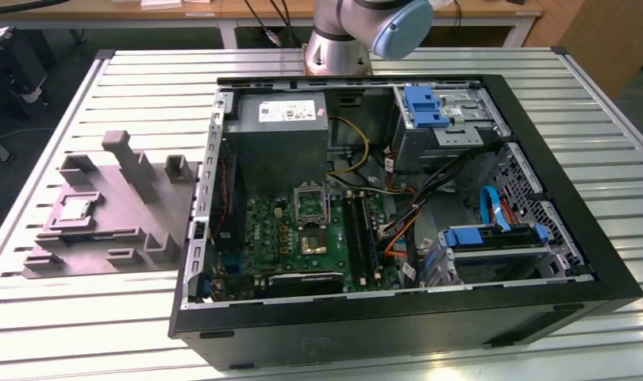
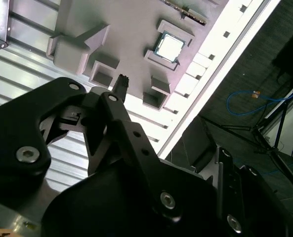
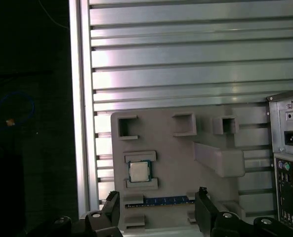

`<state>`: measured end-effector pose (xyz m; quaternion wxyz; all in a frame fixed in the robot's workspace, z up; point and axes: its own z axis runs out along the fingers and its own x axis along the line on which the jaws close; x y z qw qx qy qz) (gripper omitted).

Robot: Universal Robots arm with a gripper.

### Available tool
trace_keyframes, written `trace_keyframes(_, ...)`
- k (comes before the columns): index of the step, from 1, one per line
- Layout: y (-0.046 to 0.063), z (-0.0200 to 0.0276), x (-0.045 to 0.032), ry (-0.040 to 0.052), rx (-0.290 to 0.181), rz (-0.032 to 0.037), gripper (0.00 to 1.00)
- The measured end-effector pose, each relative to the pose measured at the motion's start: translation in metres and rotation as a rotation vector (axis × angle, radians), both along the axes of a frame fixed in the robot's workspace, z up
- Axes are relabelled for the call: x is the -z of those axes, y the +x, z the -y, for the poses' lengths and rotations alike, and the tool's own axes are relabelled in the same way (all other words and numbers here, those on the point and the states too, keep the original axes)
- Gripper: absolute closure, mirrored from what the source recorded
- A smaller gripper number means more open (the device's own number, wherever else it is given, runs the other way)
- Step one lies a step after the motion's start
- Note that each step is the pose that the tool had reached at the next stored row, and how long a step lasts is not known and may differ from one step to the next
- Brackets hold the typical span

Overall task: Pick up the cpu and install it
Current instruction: 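Pick up the cpu and move it towards the insertion slot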

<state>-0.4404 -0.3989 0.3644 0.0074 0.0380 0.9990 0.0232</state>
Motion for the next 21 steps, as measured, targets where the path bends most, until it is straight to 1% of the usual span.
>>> trace_keyframes(15,-0.0005,0.0000,0.0001,0.0000,0.000,-0.0002,0.29)
trace_keyframes(21,-0.0005,0.0000,0.0022,0.0000,-0.011,-0.0001,0.29)
